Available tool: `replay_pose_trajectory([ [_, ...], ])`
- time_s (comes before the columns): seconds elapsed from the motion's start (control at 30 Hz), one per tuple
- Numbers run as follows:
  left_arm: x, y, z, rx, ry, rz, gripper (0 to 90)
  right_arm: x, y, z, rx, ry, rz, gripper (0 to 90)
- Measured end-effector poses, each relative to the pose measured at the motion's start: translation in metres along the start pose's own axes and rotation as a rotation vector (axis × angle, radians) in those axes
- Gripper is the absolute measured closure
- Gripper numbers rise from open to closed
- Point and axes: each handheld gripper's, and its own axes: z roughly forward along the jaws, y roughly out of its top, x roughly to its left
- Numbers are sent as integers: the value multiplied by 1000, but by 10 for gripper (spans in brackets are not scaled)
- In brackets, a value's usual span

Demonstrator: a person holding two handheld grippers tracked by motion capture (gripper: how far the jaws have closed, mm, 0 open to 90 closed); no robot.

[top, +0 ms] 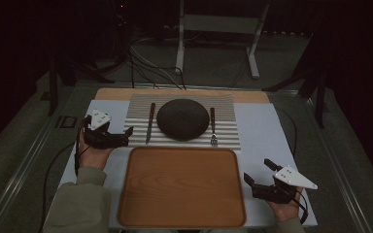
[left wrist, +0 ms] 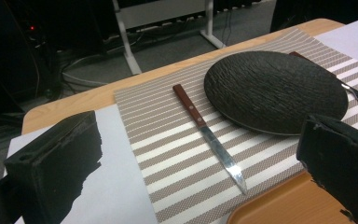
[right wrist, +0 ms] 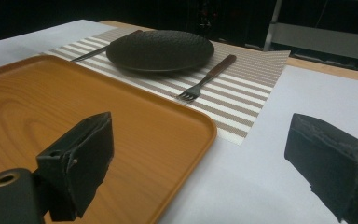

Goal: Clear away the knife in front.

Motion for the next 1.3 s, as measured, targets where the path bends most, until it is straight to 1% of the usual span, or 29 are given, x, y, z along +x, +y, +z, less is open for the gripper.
replay_pose_trajectory([
  [0.27, -1, 6, 10, 10, 1, -2, 3, 0, 0, 0, 0, -2, 1, 81],
  [0.5, -7, 12, 19, 14, -3, 14, 3, 0, 0, -1, -1, -2, 0, 81],
  [0.73, -9, 15, 27, 18, -5, 12, 3, -1, 0, -1, -2, -3, 4, 81],
  [0.83, -10, 16, 30, 26, -5, 19, 3, -1, 0, -1, -2, -3, 3, 81],
  [1.07, -13, 22, 38, 40, 3, 36, 3, -1, 0, -1, -2, -5, 5, 81],
  [1.3, -18, 29, 49, 50, 13, 41, 4, -1, 0, -1, -3, -7, 8, 81],
])
